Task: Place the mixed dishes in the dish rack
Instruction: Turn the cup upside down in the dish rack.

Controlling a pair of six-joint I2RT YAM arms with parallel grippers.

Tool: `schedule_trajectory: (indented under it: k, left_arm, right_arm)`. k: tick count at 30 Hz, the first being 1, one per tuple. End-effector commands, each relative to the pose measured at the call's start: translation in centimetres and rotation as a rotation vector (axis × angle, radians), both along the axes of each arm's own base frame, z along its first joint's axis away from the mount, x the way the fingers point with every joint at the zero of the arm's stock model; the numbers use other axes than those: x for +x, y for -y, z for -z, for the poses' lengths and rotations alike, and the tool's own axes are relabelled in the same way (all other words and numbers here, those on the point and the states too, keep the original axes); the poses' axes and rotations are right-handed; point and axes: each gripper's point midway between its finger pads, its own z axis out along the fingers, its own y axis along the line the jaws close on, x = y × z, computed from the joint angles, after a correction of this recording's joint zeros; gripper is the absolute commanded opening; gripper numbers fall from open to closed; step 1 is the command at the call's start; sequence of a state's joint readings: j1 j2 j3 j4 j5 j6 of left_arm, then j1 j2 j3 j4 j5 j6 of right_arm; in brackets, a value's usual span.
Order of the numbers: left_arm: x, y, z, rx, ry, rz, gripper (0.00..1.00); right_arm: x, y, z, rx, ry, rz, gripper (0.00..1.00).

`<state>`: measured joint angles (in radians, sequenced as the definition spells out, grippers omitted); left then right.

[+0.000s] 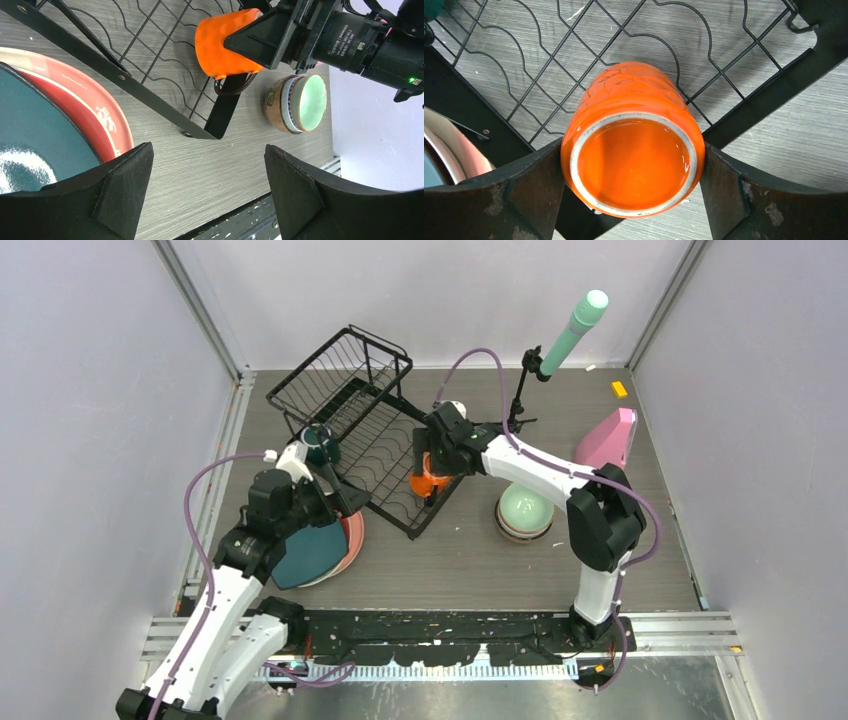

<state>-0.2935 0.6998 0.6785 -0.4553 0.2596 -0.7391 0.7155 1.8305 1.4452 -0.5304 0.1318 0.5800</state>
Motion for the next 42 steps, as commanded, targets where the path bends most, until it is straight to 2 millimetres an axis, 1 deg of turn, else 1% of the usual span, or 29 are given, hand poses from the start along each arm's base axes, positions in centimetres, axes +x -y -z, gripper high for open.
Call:
schedule_trajectory:
  k: [1, 2, 3, 4, 5, 6, 7, 14, 16, 18, 19, 22, 23, 24, 28, 34, 35, 38, 39, 42]
  left_arm:
    - [0.0, -0.4, -0.8, 0.011, 0.043, -0.013, 0.84]
    - [-0.1, -0.5, -0.8, 0.011, 0.044, -0.017, 0.84]
    - [0.0, -0.5, -0.8, 0.011, 0.045, -0.020, 0.84]
    - [0.0, -0.6, -0.7, 0.009, 0.044, -0.023, 0.84]
    - [0.0, -0.5, -0.8, 0.007, 0.044, -0.023, 0.84]
    - [0.0, -0.5, -0.8, 0.005, 0.043, -0.021, 0.84]
    - [0.1, -0.4, -0.7, 0.004, 0.040, -0.019, 0.84]
    - [0.1, -0.3, -0.2, -0.002, 0.025, -0.020, 0.85]
    - [0.0, -0.3, -0.1, -0.009, 0.024, -0.024, 0.85]
    - [-0.1, -0.3, -0.1, -0.016, 0.024, -0.025, 0.85]
    - [-0.1, -0.3, -0.1, -0.017, 0.023, -0.029, 0.85]
    - [0.0, -0.3, -0.3, -0.030, 0.029, -0.034, 0.85]
    - [0.1, -0.2, -0.3, -0.035, 0.030, -0.036, 0.85]
    - [0.1, -0.2, -0.3, -0.038, 0.029, -0.035, 0.85]
    - [0.0, -0.1, -0.1, -0.041, 0.021, -0.031, 0.85]
    - [-0.2, -0.1, -0.2, -0.049, 0.026, -0.030, 0.85]
    - [-0.2, -0.1, -0.2, -0.049, 0.025, -0.030, 0.85]
    - [-0.3, -0.1, -0.2, -0.050, 0.024, -0.028, 0.85]
    - [-0.3, 0.0, -0.2, -0.051, 0.024, -0.025, 0.85]
    - [-0.4, 0.0, -0.3, -0.055, 0.027, -0.021, 0.85]
  right_arm:
    - [2.0, -0.5, -2.8, -0.033, 0.107, 0.001, 0.22]
    - [2.3, -0.8, -3.1, -0.030, 0.117, -0.001, 0.22]
    - [2.4, -0.9, -2.7, -0.042, 0.113, -0.009, 0.22]
    - [2.6, -1.1, -3.0, -0.044, 0.121, -0.010, 0.22]
    - [2.5, -1.3, -2.3, -0.065, 0.109, -0.018, 0.22]
    - [2.9, -1.4, -2.7, -0.071, 0.122, -0.014, 0.22]
    - [2.8, -1.6, -2.0, -0.092, 0.113, -0.023, 0.23]
    - [3.5, -2.1, -0.2, -0.147, 0.082, -0.001, 0.28]
    - [3.5, -2.3, 0.0, -0.145, 0.075, 0.004, 0.32]
    - [3.5, -2.5, 0.2, -0.139, 0.069, -0.002, 0.38]
    - [3.4, -2.7, 0.2, -0.133, 0.064, -0.008, 0.40]
    - [3.5, -3.2, 0.0, -0.132, 0.059, -0.043, 0.55]
    - [3.7, -3.4, -0.5, -0.131, 0.067, -0.053, 0.57]
    - [3.6, -3.1, -0.1, -0.157, 0.057, -0.067, 0.59]
    - [3.5, -3.0, -0.2, -0.179, 0.060, -0.087, 0.64]
    - [3.8, -3.9, -1.4, -0.143, 0.076, -0.099, 0.76]
    - [3.8, -4.0, -1.7, -0.137, 0.079, -0.097, 0.80]
    - [3.9, -4.4, -2.3, -0.116, 0.084, -0.101, 0.83]
    - [3.9, -4.5, -2.6, -0.113, 0.086, -0.101, 0.86]
    - [4.2, -4.6, -2.6, -0.122, 0.080, -0.099, 0.89]
